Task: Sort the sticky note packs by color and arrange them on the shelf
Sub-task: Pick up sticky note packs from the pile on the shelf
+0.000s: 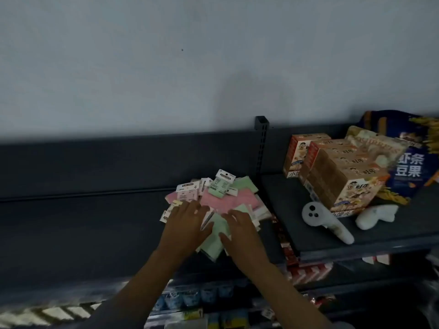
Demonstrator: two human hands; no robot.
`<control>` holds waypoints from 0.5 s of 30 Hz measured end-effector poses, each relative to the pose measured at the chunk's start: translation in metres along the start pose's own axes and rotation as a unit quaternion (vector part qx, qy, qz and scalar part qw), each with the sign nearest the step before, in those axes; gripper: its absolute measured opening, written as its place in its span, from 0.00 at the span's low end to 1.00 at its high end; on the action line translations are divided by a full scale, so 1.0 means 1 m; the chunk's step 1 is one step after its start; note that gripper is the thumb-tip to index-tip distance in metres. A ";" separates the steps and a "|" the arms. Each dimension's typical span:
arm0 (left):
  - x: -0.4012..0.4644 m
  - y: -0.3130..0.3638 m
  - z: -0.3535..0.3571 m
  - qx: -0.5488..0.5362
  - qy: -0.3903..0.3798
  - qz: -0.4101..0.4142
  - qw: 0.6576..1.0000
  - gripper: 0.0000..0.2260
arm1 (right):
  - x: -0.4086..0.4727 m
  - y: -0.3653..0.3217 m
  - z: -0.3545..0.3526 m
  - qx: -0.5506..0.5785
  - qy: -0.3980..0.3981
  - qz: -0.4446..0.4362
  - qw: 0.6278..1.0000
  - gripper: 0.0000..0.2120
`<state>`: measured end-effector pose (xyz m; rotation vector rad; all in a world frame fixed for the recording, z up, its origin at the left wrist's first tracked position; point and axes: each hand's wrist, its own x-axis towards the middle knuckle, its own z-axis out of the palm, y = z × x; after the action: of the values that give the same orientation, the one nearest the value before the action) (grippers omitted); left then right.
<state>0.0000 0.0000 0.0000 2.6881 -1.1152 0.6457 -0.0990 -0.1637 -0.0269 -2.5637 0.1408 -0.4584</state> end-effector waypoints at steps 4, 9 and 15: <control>-0.011 0.004 0.013 0.017 -0.013 0.007 1.000 0.19 | -0.013 0.005 0.023 -0.075 0.001 -0.023 0.997 0.23; -0.023 0.004 0.027 0.018 -0.046 -0.019 0.999 0.15 | -0.015 0.010 0.032 -0.094 0.032 0.003 0.995 0.26; -0.028 0.008 0.025 0.009 -0.062 -0.043 0.997 0.20 | -0.009 0.000 0.022 -0.097 0.052 -0.013 0.994 0.31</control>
<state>-0.0154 0.0046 -0.0349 2.8069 -1.0189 0.4833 -0.0999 -0.1518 -0.0469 -2.7347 0.1978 -0.6167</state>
